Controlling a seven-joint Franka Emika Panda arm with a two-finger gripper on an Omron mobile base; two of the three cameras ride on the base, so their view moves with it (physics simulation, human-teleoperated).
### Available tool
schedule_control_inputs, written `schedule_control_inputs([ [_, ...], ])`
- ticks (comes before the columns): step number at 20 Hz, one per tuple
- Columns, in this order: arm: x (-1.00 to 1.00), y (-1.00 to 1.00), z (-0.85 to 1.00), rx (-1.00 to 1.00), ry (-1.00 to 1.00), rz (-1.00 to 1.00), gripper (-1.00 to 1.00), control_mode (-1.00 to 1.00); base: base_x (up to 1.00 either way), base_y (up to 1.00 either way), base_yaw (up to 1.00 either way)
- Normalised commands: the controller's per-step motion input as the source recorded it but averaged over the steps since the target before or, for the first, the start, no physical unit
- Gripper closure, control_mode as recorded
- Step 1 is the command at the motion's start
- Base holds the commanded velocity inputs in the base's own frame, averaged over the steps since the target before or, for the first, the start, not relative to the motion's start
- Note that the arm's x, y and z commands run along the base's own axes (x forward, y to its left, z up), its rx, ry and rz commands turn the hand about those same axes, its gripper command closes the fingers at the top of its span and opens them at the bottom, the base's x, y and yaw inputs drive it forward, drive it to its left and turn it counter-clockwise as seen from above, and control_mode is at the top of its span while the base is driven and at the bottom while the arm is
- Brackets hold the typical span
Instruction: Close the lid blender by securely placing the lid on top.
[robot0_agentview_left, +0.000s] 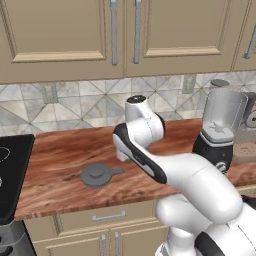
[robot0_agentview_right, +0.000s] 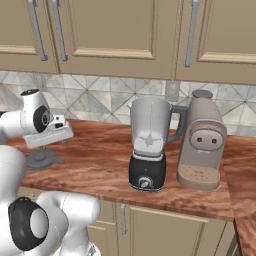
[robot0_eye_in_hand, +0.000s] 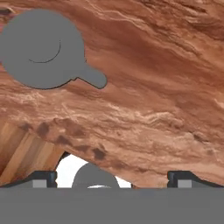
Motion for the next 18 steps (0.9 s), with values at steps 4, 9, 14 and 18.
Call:
schedule_control_inputs([
  [4, 0.21, 0.17, -0.52, -0.07, 0.15, 0.44, -1.0, -1.0, 0.0, 0.0, 0.0],
  [9, 0.23, 0.14, -0.28, -0.1, 0.12, 0.16, -1.0, -1.0, 0.0, 0.0, 0.0],
  [14, 0.27, 0.0, -0.09, -0.02, 0.04, 0.13, -1.0, -1.0, 0.0, 0.0, 0.0],
  [18, 0.1, 0.0, -0.23, -0.01, 0.01, 0.19, -1.0, -1.0, 0.0, 0.0, 0.0],
])
